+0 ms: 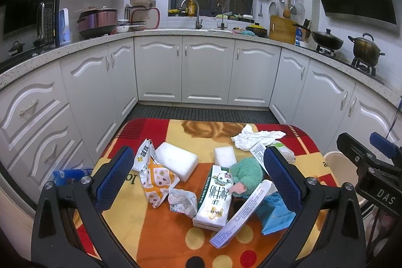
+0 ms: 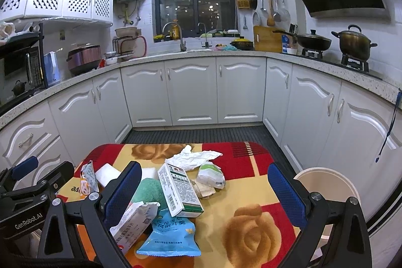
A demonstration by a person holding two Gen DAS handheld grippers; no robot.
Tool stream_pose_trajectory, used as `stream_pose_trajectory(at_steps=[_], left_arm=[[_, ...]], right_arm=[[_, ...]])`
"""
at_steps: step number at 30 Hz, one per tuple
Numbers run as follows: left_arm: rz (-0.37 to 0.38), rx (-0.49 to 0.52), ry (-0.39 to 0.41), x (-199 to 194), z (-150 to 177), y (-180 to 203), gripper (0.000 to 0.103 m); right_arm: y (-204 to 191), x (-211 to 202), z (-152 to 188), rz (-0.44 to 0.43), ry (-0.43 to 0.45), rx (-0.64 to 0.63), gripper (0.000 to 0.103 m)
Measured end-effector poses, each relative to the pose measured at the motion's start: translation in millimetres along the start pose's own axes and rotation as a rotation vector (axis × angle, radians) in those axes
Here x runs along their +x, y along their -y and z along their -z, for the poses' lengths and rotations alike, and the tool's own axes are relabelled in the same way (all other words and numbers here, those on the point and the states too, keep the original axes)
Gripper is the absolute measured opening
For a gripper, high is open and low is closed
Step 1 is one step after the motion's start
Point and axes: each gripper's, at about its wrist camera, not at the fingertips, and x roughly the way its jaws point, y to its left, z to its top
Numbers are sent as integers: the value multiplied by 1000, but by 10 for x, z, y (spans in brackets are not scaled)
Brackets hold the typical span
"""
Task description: Collect trash
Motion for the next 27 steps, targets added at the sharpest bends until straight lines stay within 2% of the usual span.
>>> stream_pose_trajectory(at_steps=[27], left_arm=[[2,-11,-8,21,73,-38,103]], right_arm=[[-34,5,17,5,-5,-4,100]])
